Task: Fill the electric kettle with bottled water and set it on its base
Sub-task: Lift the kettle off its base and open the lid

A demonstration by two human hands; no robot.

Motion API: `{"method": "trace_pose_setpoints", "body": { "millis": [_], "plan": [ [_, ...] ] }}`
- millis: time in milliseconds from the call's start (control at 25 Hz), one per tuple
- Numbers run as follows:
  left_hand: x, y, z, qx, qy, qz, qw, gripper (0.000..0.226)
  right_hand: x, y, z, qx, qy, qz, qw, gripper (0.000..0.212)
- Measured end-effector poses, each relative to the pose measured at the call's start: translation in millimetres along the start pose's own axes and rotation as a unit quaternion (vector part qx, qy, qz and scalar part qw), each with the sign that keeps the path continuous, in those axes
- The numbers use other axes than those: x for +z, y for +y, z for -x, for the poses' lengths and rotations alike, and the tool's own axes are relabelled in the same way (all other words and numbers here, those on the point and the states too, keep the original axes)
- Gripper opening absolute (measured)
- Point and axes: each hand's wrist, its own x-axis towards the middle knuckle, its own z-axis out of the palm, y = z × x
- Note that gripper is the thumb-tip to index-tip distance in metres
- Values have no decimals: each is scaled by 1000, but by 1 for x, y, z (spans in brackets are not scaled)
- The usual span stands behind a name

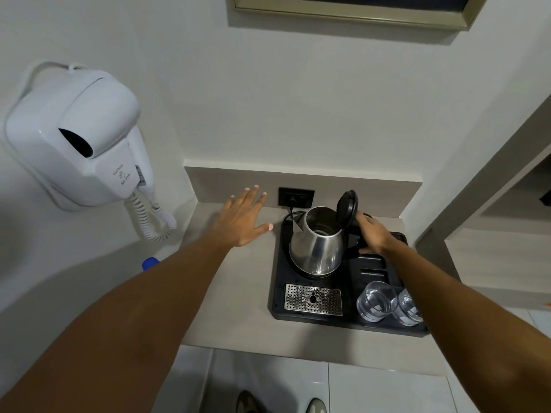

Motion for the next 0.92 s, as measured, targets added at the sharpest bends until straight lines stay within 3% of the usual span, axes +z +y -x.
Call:
{"method": "trace_pose_setpoints", "body": {
  "millis": [240, 640, 800, 920],
  "plan": [
    [3, -9, 15, -16, -3, -2, 1000, 82, -2, 0, -6, 39, -16, -6, 999, 61],
    [2, -41, 59, -39, 35, -1, 999, 82, 17, -26, -6, 6, -36, 14, 999, 45],
    [-2, -47, 83, -58, 61, 0, 996, 81, 51, -52, -6, -9, -66, 3, 998, 69],
    [-7, -54, 102, -68, 71, -9, 995, 80, 87, -66, -7, -11, -91, -14, 996, 68]
  ]
}}
